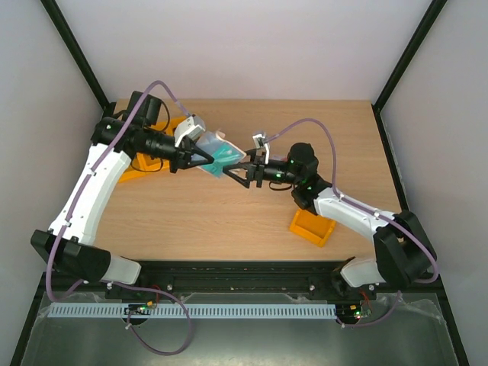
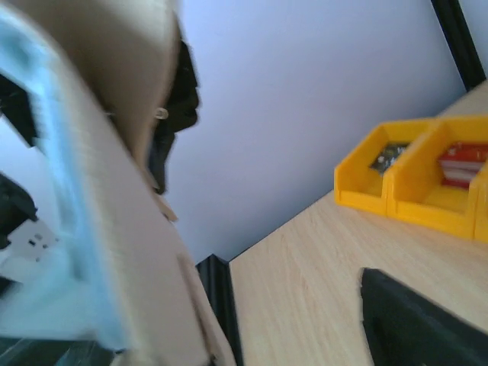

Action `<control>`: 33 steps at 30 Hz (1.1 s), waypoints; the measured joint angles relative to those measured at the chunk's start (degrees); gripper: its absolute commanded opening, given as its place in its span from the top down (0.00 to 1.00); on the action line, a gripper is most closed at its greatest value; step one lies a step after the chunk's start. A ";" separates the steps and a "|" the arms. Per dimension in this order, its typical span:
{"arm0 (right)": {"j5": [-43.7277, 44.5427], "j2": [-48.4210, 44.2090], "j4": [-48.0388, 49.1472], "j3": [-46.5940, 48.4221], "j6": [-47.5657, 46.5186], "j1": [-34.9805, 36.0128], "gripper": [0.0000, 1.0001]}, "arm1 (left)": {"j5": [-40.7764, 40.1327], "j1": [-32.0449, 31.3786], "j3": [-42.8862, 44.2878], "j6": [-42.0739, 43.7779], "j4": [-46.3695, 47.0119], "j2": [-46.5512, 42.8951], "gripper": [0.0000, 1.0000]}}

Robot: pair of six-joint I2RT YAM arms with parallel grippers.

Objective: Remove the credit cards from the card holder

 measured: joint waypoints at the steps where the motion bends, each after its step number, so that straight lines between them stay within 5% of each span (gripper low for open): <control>1: -0.79 -0.13 1.40 0.02 0.66 0.00 0.37 | 0.39 -0.13 0.04 -0.02 -0.42 0.00 0.98; 6: -2.73 -1.46 5.18 0.24 3.13 0.02 0.97 | 1.62 -0.17 0.04 -0.26 -1.27 -0.02 0.98; 10: -3.72 -2.82 5.46 0.26 3.52 0.26 0.98 | 2.19 0.07 -0.02 -1.27 -0.72 -0.17 0.91; 13: -3.67 -3.69 4.46 0.28 2.80 0.28 0.98 | 2.16 -0.13 -0.52 -2.91 0.33 -0.92 0.38; 16: -1.29 -4.79 -0.72 1.42 0.09 0.22 0.98 | -0.31 0.70 -1.57 -6.71 2.99 -1.81 0.19; 19: 3.87 -4.83 -10.21 4.35 -3.91 0.22 0.98 | -3.93 4.92 -3.43 -12.31 7.45 -2.56 0.11; 22: 12.11 -3.06 -21.99 8.94 -6.38 0.22 0.98 | -6.82 11.41 -5.64 -17.55 12.31 -2.67 0.13; 26: 25.46 3.76 -38.01 18.03 -7.56 0.22 0.98 | -9.01 15.67 -7.23 -23.23 17.09 -2.67 0.32; 29: 31.19 7.76 -46.64 21.49 -8.15 0.17 0.98 | -9.11 13.79 -8.63 -24.96 19.54 -2.75 0.49; 33: 26.47 7.80 -49.24 20.50 -9.18 0.11 0.98 | -8.44 4.57 -11.41 -24.28 19.71 -2.73 0.55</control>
